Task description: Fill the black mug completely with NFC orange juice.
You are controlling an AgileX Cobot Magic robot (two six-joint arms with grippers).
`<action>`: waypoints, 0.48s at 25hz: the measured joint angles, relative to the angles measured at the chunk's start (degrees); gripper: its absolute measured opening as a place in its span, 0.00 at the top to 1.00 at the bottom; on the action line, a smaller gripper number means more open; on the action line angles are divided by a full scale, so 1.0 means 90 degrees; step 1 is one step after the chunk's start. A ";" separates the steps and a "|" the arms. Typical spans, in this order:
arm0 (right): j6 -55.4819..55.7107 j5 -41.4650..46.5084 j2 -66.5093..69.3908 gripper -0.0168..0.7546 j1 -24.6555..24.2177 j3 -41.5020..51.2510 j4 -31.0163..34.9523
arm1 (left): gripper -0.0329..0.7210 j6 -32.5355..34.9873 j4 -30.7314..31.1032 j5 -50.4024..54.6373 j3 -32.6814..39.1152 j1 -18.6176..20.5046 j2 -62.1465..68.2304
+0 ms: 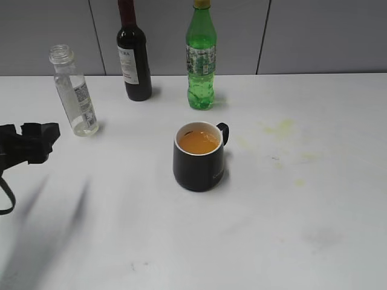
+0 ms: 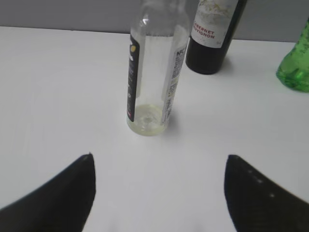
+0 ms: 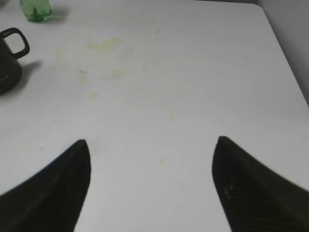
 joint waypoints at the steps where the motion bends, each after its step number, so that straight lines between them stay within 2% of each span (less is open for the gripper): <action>1: 0.0000 0.0000 0.0000 0.21 0.0000 0.0000 0.0000 | 0.11 0.0059 0.0000 0.0334 -0.0001 0.0000 -0.0289; 5: 0.0000 0.0000 0.0000 0.21 0.0000 0.0000 0.0000 | 0.13 0.0447 -0.0030 0.1578 0.0002 0.0000 -0.1155; 12: 0.0000 0.0000 0.0000 0.21 0.0000 0.0000 0.0000 | 0.15 0.0540 0.0144 0.4517 -0.0451 0.0000 -0.2198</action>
